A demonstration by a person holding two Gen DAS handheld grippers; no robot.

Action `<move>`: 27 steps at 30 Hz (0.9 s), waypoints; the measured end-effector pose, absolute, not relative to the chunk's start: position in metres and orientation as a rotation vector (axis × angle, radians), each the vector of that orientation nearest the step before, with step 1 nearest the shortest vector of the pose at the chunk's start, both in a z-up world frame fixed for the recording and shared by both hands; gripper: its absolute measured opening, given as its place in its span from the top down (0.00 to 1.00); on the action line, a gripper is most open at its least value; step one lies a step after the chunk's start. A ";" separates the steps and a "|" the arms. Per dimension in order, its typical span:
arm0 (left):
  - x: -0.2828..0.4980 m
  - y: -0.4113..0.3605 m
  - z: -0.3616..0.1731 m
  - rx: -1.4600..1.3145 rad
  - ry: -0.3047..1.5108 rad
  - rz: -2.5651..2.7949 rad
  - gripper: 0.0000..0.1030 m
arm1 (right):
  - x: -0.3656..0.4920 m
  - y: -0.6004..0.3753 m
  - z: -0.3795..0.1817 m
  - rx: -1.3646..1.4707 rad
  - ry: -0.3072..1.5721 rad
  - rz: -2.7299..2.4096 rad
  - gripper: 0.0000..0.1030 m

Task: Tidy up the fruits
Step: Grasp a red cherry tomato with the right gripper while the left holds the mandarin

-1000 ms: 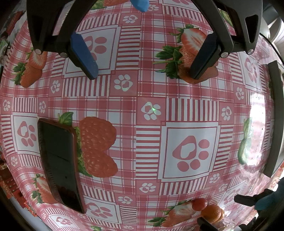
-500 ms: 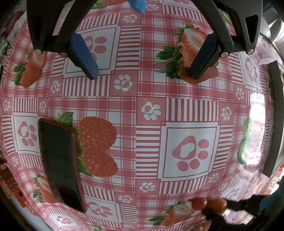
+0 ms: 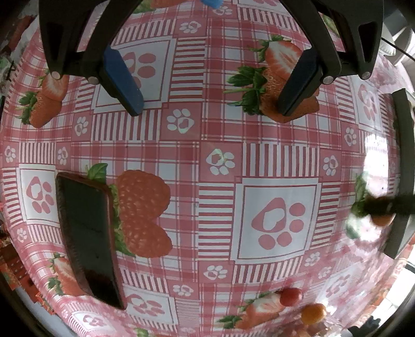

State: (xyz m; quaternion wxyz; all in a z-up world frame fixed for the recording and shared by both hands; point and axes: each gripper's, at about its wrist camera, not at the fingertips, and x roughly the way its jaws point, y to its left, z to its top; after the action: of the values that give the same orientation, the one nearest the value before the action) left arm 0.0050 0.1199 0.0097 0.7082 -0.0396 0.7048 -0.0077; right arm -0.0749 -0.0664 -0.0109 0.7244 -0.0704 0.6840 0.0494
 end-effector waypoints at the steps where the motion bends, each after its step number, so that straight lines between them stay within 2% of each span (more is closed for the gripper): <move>1: -0.003 0.122 0.009 -0.083 1.568 -0.020 0.64 | -0.070 -0.066 -0.011 -0.152 1.531 0.105 0.00; 3: -0.013 0.124 0.009 -0.063 1.574 -0.026 0.64 | -0.061 -0.065 -0.008 -0.129 1.547 0.098 0.00; 11: -0.038 0.135 0.006 -0.088 1.561 -0.034 0.64 | 0.024 -0.022 0.031 -0.114 1.381 0.145 0.00; 14: -0.030 0.134 0.000 -0.098 1.558 -0.034 0.64 | 0.053 -0.002 0.033 -0.116 1.345 0.159 0.04; 17: -0.026 0.134 -0.003 -0.115 1.558 -0.033 0.64 | 0.074 0.016 0.028 -0.134 1.344 0.178 0.14; 19: -0.025 0.135 -0.006 -0.130 1.559 -0.029 0.64 | 0.082 0.026 0.023 -0.143 1.355 0.194 0.29; 20: -0.024 0.135 -0.009 -0.140 1.558 -0.025 0.64 | 0.084 0.030 0.021 -0.162 1.354 0.186 0.29; 23: -0.027 0.150 0.005 -0.160 1.556 -0.021 0.64 | 0.085 0.038 0.022 -0.214 1.327 0.171 0.44; 24: -0.027 0.151 0.005 -0.165 1.556 -0.021 0.64 | 0.086 0.038 0.024 -0.222 1.321 0.163 0.57; 25: -0.027 0.152 0.004 -0.169 1.557 -0.021 0.64 | 0.081 0.041 0.024 -0.225 1.319 0.156 0.76; 27: -0.027 0.152 0.002 -0.172 1.558 -0.024 0.64 | 0.078 0.040 0.028 -0.188 1.333 0.167 0.76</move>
State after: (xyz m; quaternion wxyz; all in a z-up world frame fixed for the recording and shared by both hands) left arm -0.0272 0.1522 0.0023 0.7081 -0.0775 0.7017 -0.0108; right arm 0.0784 0.0403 0.0281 0.7787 -0.0868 0.6165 0.0772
